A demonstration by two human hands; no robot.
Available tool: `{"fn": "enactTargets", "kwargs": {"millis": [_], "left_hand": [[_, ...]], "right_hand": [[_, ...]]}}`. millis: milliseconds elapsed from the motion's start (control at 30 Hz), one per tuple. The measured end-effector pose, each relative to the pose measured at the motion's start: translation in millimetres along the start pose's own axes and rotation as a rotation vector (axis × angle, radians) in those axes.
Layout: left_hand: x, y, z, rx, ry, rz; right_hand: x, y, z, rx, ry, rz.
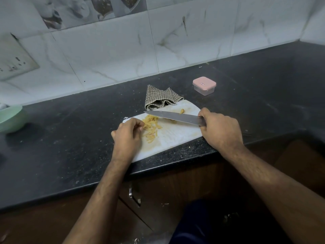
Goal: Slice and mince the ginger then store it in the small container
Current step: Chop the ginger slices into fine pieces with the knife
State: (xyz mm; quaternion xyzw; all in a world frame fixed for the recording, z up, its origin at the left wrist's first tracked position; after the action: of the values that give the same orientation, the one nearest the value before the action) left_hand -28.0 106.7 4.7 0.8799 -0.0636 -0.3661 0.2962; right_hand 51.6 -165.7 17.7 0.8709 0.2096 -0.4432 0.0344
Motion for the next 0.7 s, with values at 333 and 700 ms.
{"fn": "enactTargets", "kwargs": {"millis": [333, 700], "left_hand": [[-2.2, 7.6, 0.3, 0.039, 0.001, 0.026], [3.4, 9.8, 6.8, 0.060, -0.170, 0.072]], "right_hand": [[0.2, 0.1, -1.2, -0.001, 0.006, -0.008], [2.8, 1.5, -0.9, -0.004, 0.006, -0.015]]}}
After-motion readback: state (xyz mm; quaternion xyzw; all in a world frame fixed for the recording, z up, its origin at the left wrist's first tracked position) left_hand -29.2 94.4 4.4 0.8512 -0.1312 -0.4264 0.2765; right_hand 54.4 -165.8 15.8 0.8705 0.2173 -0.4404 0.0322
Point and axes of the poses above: each hand's wrist, its own z-axis away from the middle knuckle, its own x-axis out of the palm, y = z × x, the point moved 9 cm from there along -z, towards the middle knuckle, and after that the axes turned 14 degrees about y, right-handed, at the moved point
